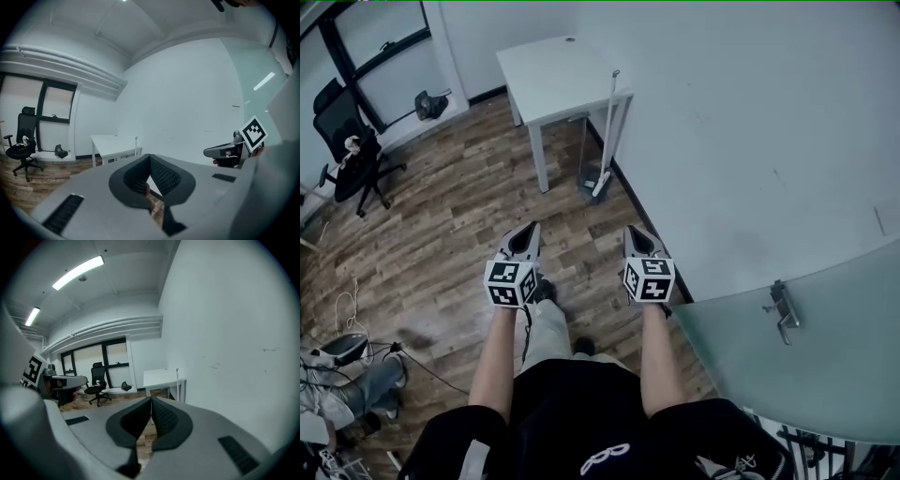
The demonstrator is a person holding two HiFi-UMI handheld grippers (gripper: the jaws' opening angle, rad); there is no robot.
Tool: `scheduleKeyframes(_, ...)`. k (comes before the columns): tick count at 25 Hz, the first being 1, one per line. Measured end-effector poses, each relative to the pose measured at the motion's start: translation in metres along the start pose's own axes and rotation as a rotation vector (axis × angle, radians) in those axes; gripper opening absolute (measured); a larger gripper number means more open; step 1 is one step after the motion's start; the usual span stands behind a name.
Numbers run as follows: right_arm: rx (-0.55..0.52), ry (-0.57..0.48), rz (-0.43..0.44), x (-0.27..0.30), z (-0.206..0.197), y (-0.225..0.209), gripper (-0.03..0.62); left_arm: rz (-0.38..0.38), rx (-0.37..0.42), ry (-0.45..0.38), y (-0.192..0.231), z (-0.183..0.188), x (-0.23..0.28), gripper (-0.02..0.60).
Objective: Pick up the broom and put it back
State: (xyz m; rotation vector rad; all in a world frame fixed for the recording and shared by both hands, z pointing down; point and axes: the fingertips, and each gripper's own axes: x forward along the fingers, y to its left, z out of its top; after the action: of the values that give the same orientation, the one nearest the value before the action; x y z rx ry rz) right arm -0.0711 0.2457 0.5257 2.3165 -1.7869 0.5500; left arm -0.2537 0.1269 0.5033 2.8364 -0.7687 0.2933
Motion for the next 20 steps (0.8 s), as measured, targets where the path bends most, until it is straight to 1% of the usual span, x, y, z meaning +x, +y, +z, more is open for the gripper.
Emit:
scheduleKeyframes(7,0.011,0.01,-0.055,0.051,0.02,-0.015,0.025,-0.074,0.007,-0.003,0.027,0.02,0.065,0.007)
scheduleKeyframes(12,0.023,0.011,-0.077,0.094,0.034,-0.023,0.025,-0.098,0.009,0.006,0.056,0.03,0.104,0.006)
scheduleKeyframes(20,0.053,0.007,-0.116,0.144,0.056,-0.029,0.025,-0.149,-0.013,0.016,0.094,0.048,0.146,0.006)
